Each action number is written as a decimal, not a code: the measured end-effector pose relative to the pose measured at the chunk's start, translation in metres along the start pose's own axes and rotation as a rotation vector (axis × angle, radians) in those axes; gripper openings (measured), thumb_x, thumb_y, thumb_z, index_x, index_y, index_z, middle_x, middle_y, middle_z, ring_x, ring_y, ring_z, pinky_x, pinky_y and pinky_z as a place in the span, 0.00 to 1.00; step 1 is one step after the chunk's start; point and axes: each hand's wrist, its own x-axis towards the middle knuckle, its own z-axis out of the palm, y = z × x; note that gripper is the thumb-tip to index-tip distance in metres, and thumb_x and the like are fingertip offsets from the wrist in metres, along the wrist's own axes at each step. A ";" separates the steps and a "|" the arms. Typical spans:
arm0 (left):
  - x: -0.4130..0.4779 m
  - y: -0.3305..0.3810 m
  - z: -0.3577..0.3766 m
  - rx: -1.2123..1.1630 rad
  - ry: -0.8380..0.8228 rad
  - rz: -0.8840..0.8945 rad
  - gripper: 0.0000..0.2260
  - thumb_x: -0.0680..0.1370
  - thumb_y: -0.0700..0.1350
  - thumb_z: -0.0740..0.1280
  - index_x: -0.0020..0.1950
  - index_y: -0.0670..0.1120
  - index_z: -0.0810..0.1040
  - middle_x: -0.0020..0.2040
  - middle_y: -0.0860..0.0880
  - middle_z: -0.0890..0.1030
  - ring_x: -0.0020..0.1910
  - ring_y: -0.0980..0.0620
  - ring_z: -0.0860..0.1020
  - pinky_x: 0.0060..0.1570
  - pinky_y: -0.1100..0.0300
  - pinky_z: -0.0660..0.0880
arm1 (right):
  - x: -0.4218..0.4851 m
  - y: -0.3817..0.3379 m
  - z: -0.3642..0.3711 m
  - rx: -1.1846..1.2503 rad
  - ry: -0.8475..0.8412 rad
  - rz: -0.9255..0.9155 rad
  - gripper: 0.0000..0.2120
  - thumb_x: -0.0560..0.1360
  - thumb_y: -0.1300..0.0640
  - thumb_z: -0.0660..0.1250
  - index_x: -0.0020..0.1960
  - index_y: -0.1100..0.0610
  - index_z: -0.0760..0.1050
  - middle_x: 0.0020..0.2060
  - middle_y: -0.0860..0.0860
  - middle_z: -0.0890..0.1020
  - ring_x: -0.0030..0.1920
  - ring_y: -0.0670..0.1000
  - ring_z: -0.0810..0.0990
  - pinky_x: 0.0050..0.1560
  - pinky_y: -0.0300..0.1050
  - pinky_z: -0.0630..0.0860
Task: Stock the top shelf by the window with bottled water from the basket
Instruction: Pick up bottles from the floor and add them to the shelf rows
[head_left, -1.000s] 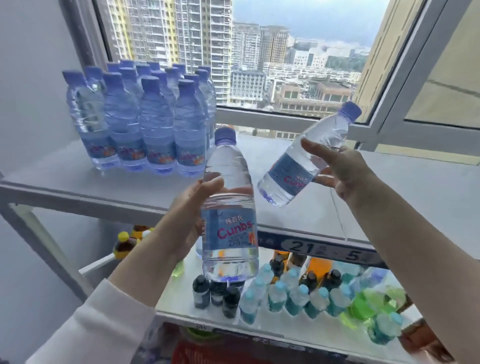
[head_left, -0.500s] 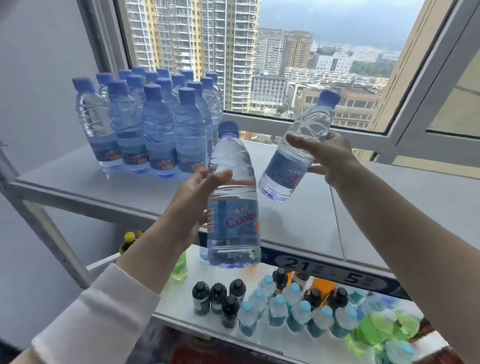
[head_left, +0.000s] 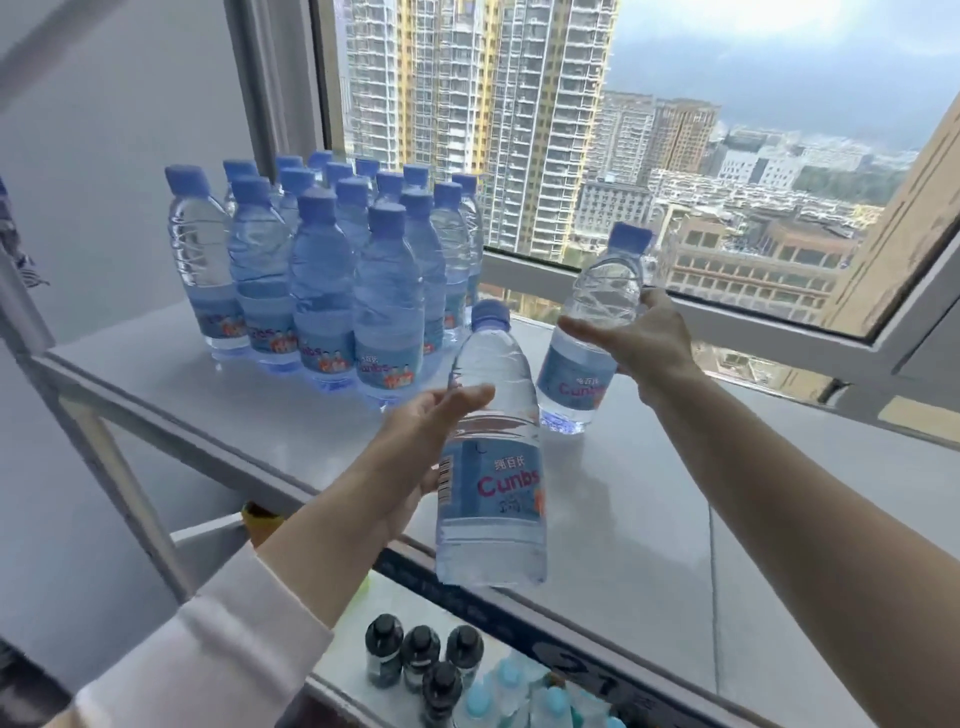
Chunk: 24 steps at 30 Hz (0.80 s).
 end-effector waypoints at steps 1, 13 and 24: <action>0.006 0.000 0.003 0.000 0.015 -0.003 0.37 0.57 0.64 0.71 0.62 0.51 0.73 0.56 0.49 0.82 0.57 0.46 0.79 0.62 0.40 0.71 | 0.011 0.002 0.002 -0.009 -0.013 -0.001 0.46 0.43 0.38 0.79 0.57 0.55 0.70 0.52 0.53 0.81 0.52 0.56 0.80 0.53 0.58 0.79; 0.057 -0.008 0.004 -0.047 0.165 -0.005 0.28 0.61 0.62 0.70 0.58 0.53 0.77 0.54 0.50 0.83 0.54 0.48 0.81 0.60 0.41 0.74 | 0.104 0.005 0.050 -0.160 -0.055 -0.111 0.40 0.59 0.43 0.77 0.64 0.57 0.66 0.61 0.56 0.75 0.60 0.57 0.74 0.59 0.52 0.73; 0.075 -0.009 0.000 -0.014 0.212 -0.025 0.30 0.59 0.63 0.70 0.59 0.52 0.76 0.53 0.50 0.84 0.51 0.49 0.83 0.59 0.43 0.75 | 0.136 -0.007 0.095 -0.143 -0.086 -0.106 0.42 0.62 0.44 0.76 0.68 0.58 0.62 0.65 0.55 0.72 0.64 0.56 0.72 0.58 0.47 0.71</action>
